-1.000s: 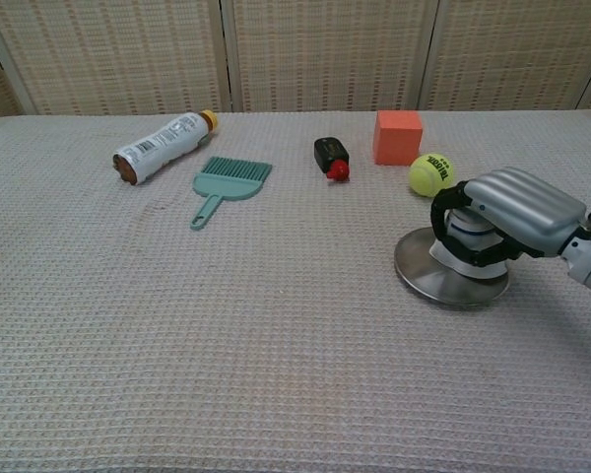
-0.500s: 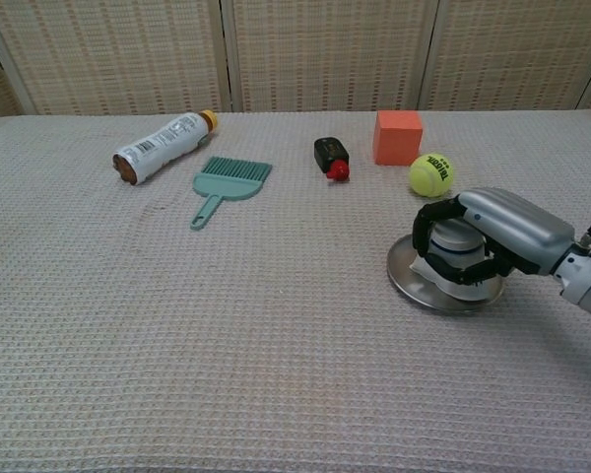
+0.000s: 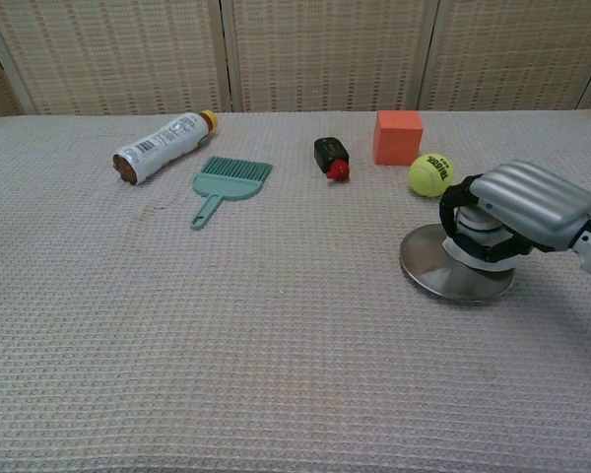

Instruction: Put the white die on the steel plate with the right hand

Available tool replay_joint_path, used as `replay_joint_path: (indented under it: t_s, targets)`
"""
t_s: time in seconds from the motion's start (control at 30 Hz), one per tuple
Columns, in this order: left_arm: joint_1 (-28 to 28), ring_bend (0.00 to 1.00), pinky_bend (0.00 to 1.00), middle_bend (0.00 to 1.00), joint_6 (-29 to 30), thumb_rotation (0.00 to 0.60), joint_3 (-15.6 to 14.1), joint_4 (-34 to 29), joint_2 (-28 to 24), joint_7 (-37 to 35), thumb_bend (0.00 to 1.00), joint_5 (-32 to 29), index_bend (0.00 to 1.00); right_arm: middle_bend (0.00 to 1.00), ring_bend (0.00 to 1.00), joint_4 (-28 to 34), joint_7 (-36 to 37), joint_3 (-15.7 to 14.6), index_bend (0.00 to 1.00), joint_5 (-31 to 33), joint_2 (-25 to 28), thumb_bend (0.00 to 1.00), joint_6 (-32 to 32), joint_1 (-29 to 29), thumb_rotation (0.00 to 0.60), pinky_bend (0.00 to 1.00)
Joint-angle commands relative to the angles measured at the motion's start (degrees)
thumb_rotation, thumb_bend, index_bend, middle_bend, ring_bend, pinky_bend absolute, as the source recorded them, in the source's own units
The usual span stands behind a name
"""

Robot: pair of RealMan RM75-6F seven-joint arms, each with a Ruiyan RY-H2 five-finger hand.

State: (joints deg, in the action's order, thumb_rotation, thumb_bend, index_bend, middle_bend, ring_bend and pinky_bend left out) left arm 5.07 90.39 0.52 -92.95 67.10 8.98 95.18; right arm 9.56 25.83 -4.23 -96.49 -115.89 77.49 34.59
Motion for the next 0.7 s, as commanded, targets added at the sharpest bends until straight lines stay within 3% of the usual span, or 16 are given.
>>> replay_joint_path:
  t_s: [0.03, 0.2, 0.33, 0.7]
  targets:
    - [0.00, 0.40, 0.59, 0.43, -0.01, 0.600, -0.01, 0.01, 0.00, 0.03, 0.39, 0.02, 0.38, 0.57, 0.42, 2.69, 5.53, 0.04, 0.56, 0.32, -0.28, 0.37, 0.45, -0.45, 0.600, 0.59]
    - [-0.02, 0.40, 0.59, 0.43, 0.04, 0.600, 0.01, 0.00, 0.03, 0.07, 0.39, 0.02, 0.38, 0.57, 0.42, 8.34, 16.23, -0.79, 0.56, -0.08, 0.40, 0.37, 0.58, -1.17, 0.600, 0.59]
    - [-0.04, 0.40, 0.59, 0.43, 0.01, 0.600, -0.01, 0.05, 0.03, 0.05, 0.39, -0.05, 0.38, 0.57, 0.42, 10.17, 18.46, -1.38, 0.56, -0.77, 0.96, 0.37, 1.88, -1.38, 0.600, 0.59]
    - [-0.02, 0.40, 0.59, 0.43, -0.08, 0.600, -0.01, -0.01, 0.04, 0.11, 0.39, -0.09, 0.38, 0.57, 0.42, 0.53, 4.64, -1.03, 0.56, -1.17, -0.31, 0.37, 3.58, -0.39, 0.600, 0.59]
